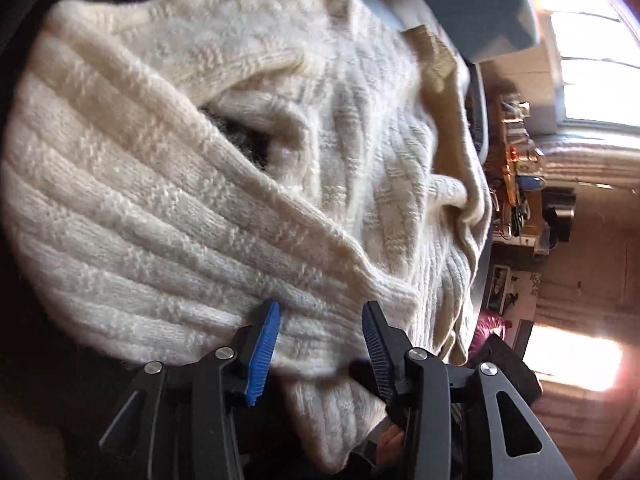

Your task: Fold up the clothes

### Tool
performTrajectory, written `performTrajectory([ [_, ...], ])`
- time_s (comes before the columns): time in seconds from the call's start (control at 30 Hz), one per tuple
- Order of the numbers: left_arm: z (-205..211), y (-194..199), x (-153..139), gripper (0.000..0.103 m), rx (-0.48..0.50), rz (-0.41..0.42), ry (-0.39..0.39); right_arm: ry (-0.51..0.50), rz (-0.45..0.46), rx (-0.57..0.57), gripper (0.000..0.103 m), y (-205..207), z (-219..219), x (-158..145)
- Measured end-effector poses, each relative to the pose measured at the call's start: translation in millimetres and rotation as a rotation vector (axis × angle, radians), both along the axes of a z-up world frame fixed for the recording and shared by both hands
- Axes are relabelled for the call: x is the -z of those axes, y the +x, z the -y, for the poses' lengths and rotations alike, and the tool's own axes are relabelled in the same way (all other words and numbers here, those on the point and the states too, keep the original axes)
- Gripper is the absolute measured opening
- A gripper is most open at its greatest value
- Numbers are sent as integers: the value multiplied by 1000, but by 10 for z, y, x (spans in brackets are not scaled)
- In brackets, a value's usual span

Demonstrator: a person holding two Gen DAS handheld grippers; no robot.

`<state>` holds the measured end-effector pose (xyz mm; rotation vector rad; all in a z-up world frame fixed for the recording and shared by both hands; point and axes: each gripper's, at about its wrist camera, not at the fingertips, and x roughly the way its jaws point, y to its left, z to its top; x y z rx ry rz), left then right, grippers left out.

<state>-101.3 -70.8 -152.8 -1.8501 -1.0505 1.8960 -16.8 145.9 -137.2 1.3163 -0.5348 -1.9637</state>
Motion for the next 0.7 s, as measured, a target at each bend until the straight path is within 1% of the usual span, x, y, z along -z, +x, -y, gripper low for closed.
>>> performTrajectory([
  [0.07, 34, -41, 19, 53, -14, 26, 29, 26, -86, -89, 16, 95, 244, -157],
  [0.13, 104, -72, 16, 56, -31, 50, 48, 78, -173, -191, 16, 236, 513, -291],
  [0.17, 127, -86, 18, 56, -29, 62, 41, 106, -216, -242, 16, 311, 649, -355],
  [0.2, 148, -99, 21, 57, -26, 74, 34, 127, -241, -289, 16, 376, 770, -382],
  [0.27, 152, -108, 48, 69, 16, 96, 24, 158, -273, -376, 16, 494, 996, -398],
  [0.33, 143, -86, 74, 71, 71, 108, 21, 187, -294, -439, 16, 584, 1191, -391],
  [0.37, 151, -59, 70, 67, 97, 91, 13, 187, -291, -458, 17, 606, 1259, -381],
  [0.4, 155, -12, 45, 59, 114, 59, -8, 180, -285, -475, 19, 621, 1315, -371],
  [0.43, 199, 50, 17, 28, 116, 31, -33, 172, -279, -481, 19, 628, 1339, -374],
  [0.47, 264, 118, 2, 13, 117, 17, -31, 164, -273, -479, 26, 629, 1347, -384],
  [0.5, 360, 192, -23, 12, 105, 1, -18, 140, -261, -472, 28, 619, 1317, -410],
  [0.57, 654, 385, -151, 10, 68, -64, -45, 105, -258, -431, 29, 588, 1161, -496],
  [0.63, 1026, 584, -267, 9, 0, -95, -74, 131, -274, -362, 30, 515, 966, -574],
  [0.7, 1475, 788, -371, 9, -93, -127, -105, 188, -284, -286, 30, 373, 789, -631],
])
